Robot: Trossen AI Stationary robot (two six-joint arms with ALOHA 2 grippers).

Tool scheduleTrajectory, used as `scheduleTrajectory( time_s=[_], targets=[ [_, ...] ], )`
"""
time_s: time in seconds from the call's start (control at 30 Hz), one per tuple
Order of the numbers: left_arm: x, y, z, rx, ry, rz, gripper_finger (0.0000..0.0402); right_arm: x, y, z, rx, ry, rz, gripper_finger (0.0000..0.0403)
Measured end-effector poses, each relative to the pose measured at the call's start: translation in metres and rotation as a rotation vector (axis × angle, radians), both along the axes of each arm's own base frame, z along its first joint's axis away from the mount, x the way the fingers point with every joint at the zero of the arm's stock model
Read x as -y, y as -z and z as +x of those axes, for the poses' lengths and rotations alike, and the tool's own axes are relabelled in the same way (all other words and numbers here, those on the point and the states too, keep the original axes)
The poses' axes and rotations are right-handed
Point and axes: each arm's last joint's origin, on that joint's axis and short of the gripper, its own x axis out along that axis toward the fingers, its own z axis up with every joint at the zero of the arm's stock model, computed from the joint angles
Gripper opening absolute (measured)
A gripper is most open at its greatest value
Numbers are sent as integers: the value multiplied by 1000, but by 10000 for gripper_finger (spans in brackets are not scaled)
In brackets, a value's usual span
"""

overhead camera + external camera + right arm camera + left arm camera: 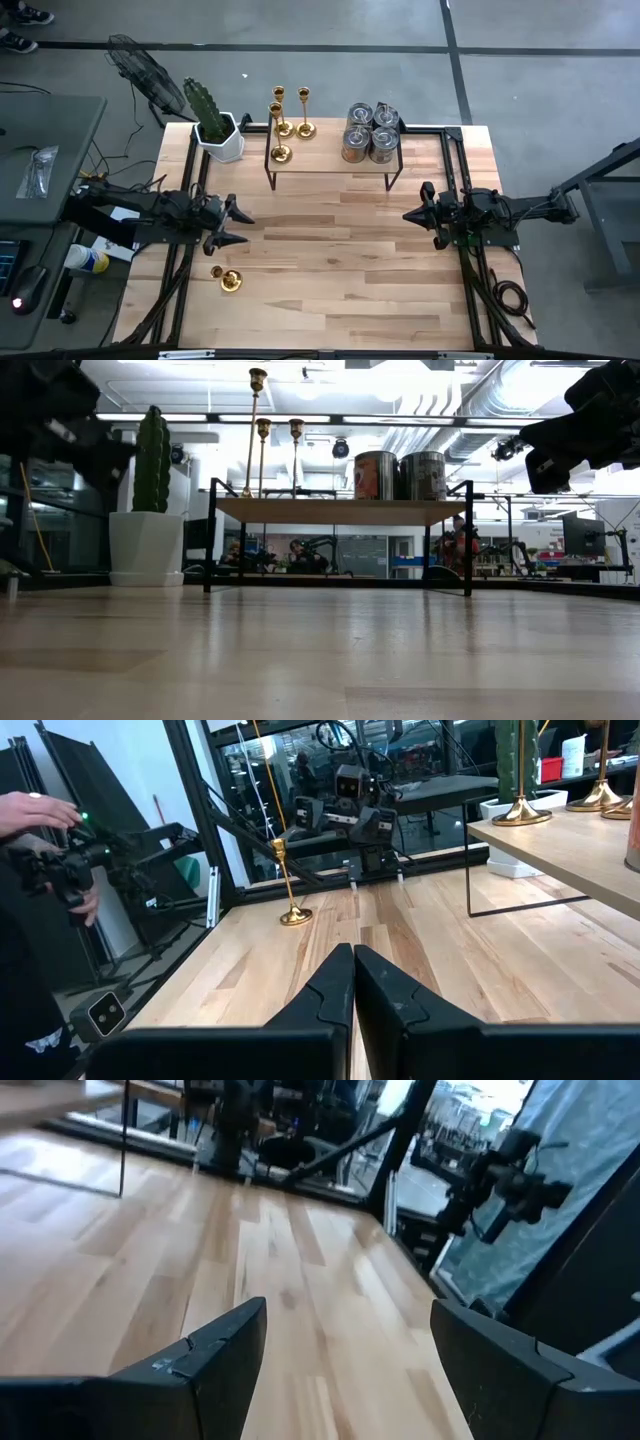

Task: Pick & Place candle stick holders
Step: Align the gold candle holder with the other gold candle holder on the shelf

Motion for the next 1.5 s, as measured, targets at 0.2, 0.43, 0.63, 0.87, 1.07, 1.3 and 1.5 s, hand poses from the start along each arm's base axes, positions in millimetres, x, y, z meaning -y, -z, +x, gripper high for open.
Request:
scheduleTrajectory(
  time_s=[0.2,0.43,0.63,0.87,1.07,1.3,1.5],
  targets=[
    [-2,-21,-4,39,-18,-10,277,0,0,0,0,0,0,4],
    [-6,-42,-17,-97,-56,29,277,0,0,0,0,0,0,4],
    [-10,-65,-34,-174,-44,49,277,0,0,0,0,0,0,4],
    [-4,-72,-41,-201,217,-27,277,0,0,0,0,0,0,4],
    [0,-70,-44,-252,345,-112,277,0,0,0,0,0,0,4],
    [1,-64,-47,-350,387,-148,277,0,0,0,0,0,0,4],
    [5,-60,-49,-405,385,-151,277,0,0,0,0,-1,0,4]
  ],
)
